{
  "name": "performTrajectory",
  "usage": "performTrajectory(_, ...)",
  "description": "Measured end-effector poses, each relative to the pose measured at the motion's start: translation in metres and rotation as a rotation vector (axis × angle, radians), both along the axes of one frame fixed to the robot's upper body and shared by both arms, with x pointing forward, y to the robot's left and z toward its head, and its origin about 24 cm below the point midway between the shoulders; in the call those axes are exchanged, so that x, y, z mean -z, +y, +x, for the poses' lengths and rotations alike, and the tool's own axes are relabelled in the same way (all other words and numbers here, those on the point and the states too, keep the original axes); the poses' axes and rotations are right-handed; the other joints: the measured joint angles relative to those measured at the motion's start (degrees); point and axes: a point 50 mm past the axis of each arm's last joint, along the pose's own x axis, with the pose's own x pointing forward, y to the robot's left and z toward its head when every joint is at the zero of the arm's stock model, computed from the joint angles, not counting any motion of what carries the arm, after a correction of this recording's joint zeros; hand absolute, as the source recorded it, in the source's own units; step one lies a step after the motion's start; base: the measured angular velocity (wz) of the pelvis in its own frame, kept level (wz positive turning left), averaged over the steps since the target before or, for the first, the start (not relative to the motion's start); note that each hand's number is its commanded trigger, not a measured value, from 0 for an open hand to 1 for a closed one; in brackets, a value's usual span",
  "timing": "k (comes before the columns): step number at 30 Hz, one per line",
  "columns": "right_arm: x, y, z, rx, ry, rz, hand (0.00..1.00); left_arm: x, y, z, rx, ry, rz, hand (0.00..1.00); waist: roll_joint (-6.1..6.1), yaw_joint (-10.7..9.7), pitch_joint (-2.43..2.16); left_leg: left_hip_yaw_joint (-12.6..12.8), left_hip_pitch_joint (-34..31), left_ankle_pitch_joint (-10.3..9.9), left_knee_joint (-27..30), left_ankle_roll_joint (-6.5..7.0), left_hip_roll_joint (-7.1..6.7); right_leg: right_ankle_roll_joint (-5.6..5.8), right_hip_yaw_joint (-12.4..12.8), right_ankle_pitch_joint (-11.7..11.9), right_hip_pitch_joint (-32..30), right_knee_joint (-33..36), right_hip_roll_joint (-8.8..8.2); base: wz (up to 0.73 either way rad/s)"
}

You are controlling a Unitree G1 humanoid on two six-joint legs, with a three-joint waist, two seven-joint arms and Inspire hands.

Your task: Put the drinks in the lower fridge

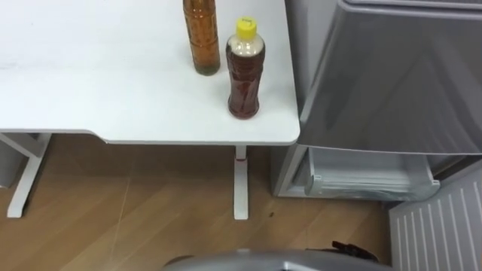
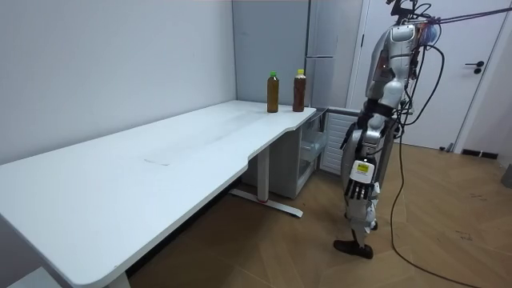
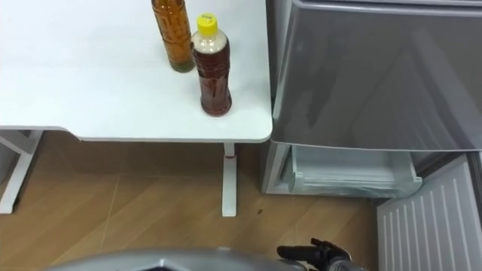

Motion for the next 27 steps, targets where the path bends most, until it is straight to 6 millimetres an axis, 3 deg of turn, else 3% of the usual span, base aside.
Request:
performTrajectory(7,0.0,-0.001,0.0,-0.001,0.0,0.003,0.0,-0.005,0.012,0.005,-0.214,-0.083,0.131,0.0,0.06,-0.06,-0.03,-1.07,-0.11,-0.03,0.02,0.02,-0.32,0.0,-0.99,0.04,0.49,0.07,-0.13,0.08)
performTrajectory(9,0.0,-0.001,0.001,-0.006,-0.001,0.003,0.0,-0.013,0.023,0.029,-0.373,-0.246,0.196,0.0,-0.24,0.43,-0.02,-1.74,-0.2,0.01,-0.02,0.04,-0.51,0.04,-1.51,0.01,0.51,0.01,-0.24,0.13)
performTrajectory(15,0.0,-0.002,-0.002,-0.008,-0.013,-0.005,0.0,-0.048,0.044,0.09,-0.517,-0.623,0.359,0.0,-0.42,2.11,-0.23,-1.43,-0.02,0.01,-0.6,0.05,-0.58,0.09,-1.18,-0.01,0.14,0.11,-0.29,-0.02)
performTrajectory(18,0.0,-0.002,-0.004,-0.013,-0.028,-0.011,0.0,-0.062,0.047,0.107,-0.53,-0.746,0.413,0.0,-0.26,2.93,-0.47,-1.33,0.16,0.02,-0.84,0.05,-0.57,0.08,-1.2,0.0,0.09,0.14,-0.3,-0.01)
performTrajectory(22,-0.001,-0.002,-0.002,-0.055,-0.043,-0.017,0.0,-0.074,0.051,0.114,-0.549,-0.828,0.474,0.0,-0.32,2.92,-0.54,-1.47,0.11,0.01,-0.83,0.05,-0.57,0.08,-1.36,0.01,0.09,0.12,-0.3,0.0)
performTrajectory(27,-0.001,-0.002,0.0,-0.086,-0.06,-0.013,0.0,-0.118,0.054,0.145,-0.514,-1.084,0.572,0.0,-0.54,2.81,-0.5,-1.86,-0.06,0.0,-1.01,0.05,-0.6,0.09,-1.55,0.04,0.15,0.36,-0.27,0.03)
